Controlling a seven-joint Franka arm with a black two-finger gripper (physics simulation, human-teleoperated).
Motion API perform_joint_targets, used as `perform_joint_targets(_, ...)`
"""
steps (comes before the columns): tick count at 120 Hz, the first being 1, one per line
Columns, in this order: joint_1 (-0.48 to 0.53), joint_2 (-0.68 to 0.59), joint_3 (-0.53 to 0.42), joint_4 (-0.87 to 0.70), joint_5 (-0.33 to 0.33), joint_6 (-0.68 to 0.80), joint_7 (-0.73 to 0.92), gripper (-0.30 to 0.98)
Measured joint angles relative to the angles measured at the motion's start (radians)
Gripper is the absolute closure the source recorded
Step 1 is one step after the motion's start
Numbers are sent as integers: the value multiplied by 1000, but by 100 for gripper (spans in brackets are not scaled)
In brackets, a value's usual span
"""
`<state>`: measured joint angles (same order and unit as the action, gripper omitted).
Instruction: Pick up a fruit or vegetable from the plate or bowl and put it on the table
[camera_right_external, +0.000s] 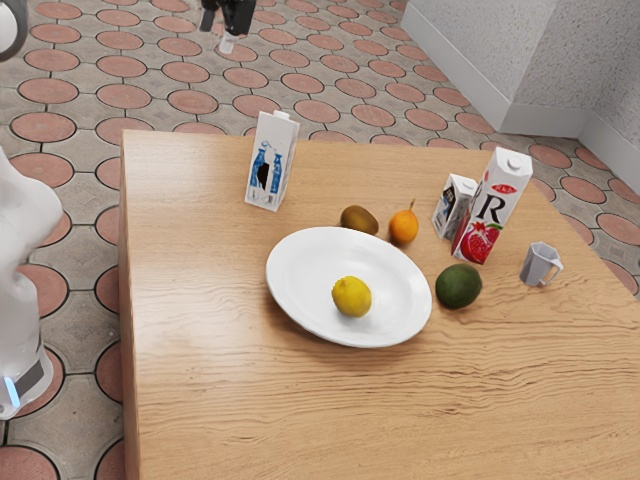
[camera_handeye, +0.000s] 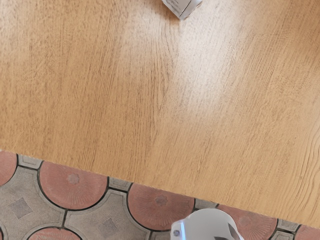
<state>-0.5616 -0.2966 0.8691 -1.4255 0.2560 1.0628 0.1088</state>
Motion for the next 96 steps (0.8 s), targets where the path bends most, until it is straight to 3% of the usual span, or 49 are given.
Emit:
perform_joint_targets(13,-5,-3,10,-16,26,205,38,2)
perform_joint_targets(28,-4,-3,23,-6,33,337,77,2)
perform_joint_targets(36,-8,-10,-92,131,75,355,105,1)
perform_joint_targets(41,-10,15,-161,133,89,358,122,2)
perform_joint_targets(51,-5,197,-142,42,9,363,154,2)
perform_joint_targets(59,-22,254,-142,28,-38,365,178,2)
perform_joint_targets(62,3,260,-177,26,-51,366,188,2)
perform_joint_targets(64,65,261,-244,25,-61,366,195,2)
perform_joint_targets(68,284,262,-470,24,-78,366,208,2)
perform_joint_targets(70,291,265,-483,25,-84,367,214,2)
perform_joint_targets(73,134,268,-339,26,-91,372,221,2)
perform_joint_targets(77,-234,274,15,31,-99,380,229,2)
perform_joint_targets(81,-455,279,231,30,-104,388,236,2)
perform_joint_targets(89,-857,163,506,18,-43,398,238,2)
perform_joint_targets(96,-1029,112,608,4,21,403,233,2)
